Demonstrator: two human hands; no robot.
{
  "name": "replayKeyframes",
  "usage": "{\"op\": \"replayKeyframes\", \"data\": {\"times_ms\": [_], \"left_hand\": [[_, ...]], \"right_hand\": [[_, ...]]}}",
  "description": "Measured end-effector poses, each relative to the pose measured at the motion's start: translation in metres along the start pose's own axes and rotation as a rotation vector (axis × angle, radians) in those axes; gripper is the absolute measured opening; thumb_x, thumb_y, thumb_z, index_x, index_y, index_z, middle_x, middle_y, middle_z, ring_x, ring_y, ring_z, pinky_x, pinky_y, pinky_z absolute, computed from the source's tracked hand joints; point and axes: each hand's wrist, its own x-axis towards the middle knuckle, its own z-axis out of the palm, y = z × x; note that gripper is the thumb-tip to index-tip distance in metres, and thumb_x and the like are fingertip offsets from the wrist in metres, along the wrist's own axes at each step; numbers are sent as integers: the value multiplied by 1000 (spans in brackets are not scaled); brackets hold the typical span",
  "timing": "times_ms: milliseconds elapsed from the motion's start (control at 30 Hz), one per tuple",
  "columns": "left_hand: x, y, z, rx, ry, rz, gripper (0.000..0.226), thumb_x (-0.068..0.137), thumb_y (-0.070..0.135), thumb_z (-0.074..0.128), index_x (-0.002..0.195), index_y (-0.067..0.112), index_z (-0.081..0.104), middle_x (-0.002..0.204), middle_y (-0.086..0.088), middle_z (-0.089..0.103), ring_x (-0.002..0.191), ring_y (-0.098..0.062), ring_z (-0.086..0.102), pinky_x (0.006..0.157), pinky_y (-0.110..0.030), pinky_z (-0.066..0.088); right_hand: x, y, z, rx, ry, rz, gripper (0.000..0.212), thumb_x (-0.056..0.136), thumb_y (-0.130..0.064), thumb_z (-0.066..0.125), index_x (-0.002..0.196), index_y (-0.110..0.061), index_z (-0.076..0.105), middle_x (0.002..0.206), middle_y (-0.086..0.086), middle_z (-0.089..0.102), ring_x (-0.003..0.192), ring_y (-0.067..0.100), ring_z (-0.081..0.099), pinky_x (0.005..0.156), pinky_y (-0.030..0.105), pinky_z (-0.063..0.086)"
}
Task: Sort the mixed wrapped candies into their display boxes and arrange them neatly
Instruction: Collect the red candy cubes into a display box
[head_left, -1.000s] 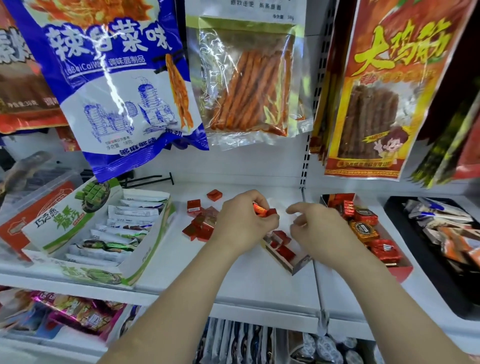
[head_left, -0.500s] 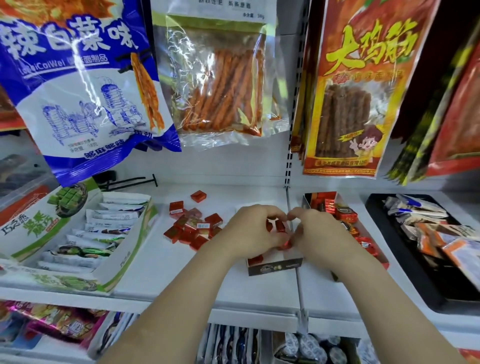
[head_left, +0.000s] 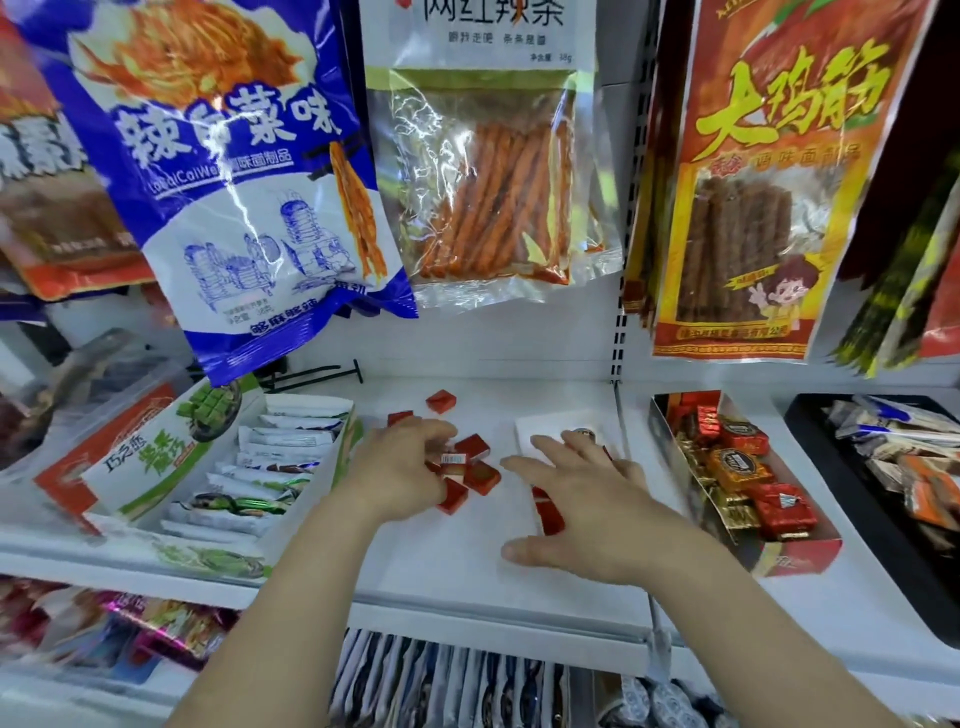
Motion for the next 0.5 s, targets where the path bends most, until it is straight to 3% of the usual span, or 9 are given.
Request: {"op": "replayKeyframes", "data": {"times_ms": [100, 167, 300, 400, 500], "left_hand": [[-4, -7, 3, 139, -212, 14, 80, 80, 26, 67, 148, 37, 26, 157, 9, 18, 142, -25, 22, 115, -33, 20], [-4, -9, 5, 130, -229, 30, 82, 81, 29, 67, 149, 38, 22, 160, 9, 8, 146, -25, 12, 116, -34, 14], [-6, -11, 3, 157, -158, 110, 63, 79, 37, 70, 136, 40, 42, 157, 8, 20, 144, -16, 17, 116, -35, 7], [-9, -14, 0, 166, -204, 60, 62, 74, 47, 74, 129, 45, 46, 152, 6, 25, 141, -26, 22, 115, -39, 16], [-11, -18, -2, 174, -212, 30, 63, 70, 50, 77, 126, 43, 49, 142, 4, 32, 133, -24, 34, 111, -36, 30]], "right_hand": [[5, -1, 6, -59, -73, 35, 91, 74, -72, 56, 147, -49, 7, 161, -7, -3, 146, 21, -14, 116, 52, 0], [7, -1, 7, -93, -88, 71, 89, 76, -68, 57, 148, -46, 8, 161, -6, 0, 147, 22, -10, 115, 52, 5], [8, -3, 7, -118, -95, 101, 82, 83, -56, 57, 150, -39, 11, 158, -2, 15, 146, 27, 7, 116, 47, 13], [8, -7, 6, -150, -83, 107, 73, 85, -49, 57, 147, -32, 23, 145, 4, 36, 135, 29, 28, 108, 41, 32], [10, -13, 4, -180, -61, 125, 58, 86, -50, 56, 138, -30, 38, 127, 4, 48, 122, 26, 40, 96, 39, 42]]}}
